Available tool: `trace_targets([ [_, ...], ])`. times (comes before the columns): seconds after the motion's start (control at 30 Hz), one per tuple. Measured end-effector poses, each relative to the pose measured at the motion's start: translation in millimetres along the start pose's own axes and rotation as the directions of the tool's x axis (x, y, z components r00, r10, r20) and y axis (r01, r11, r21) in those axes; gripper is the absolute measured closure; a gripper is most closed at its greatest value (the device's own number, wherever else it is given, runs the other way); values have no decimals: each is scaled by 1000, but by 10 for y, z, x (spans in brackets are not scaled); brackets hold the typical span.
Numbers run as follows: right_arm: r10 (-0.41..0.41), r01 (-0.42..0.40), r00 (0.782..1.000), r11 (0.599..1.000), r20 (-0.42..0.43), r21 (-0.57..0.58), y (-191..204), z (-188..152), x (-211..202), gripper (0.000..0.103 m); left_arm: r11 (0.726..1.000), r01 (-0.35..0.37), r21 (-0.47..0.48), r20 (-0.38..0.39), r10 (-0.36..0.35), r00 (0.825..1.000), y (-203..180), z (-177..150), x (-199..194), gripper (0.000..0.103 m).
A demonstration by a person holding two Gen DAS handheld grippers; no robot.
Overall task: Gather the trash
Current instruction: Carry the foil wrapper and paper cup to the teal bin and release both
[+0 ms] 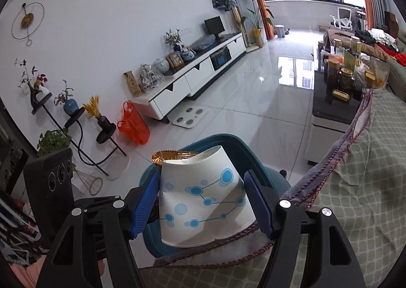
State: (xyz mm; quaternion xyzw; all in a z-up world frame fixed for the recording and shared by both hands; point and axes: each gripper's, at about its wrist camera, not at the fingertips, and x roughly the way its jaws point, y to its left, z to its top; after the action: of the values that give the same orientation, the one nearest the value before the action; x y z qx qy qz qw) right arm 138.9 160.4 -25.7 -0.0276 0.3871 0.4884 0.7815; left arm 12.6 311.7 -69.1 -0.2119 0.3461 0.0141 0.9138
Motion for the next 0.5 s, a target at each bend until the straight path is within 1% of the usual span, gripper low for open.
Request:
trace_targets([
  [0.07,-10,10,1000,1000,-15,13,-26,6,33,34,1000,9,-9,-6,-9,1000,19,15,62,91],
  [0.13,-14,15,1000,1000,-22,23,-41,-2,51,26,1000,4,-17,-8,-4,1000,40,22,116,84],
  [0.2,-23,23,1000,999,-22,29,-37,-4,55,24,1000,3,-26,-15,-3,1000,59,39,176,75],
  [0.27,-20,21,1000,999,-16,37,-48,-5,32,24,999,2,-35,-20,-3,1000,88,59,224,74],
  [0.33,-17,17,1000,999,-8,41,-57,-14,-9,24,999,4,-44,-21,-5,1000,116,74,261,67],
  [0.5,-14,13,1000,999,19,39,-74,-43,-170,24,999,8,-52,-13,-8,1000,104,72,246,66],
])
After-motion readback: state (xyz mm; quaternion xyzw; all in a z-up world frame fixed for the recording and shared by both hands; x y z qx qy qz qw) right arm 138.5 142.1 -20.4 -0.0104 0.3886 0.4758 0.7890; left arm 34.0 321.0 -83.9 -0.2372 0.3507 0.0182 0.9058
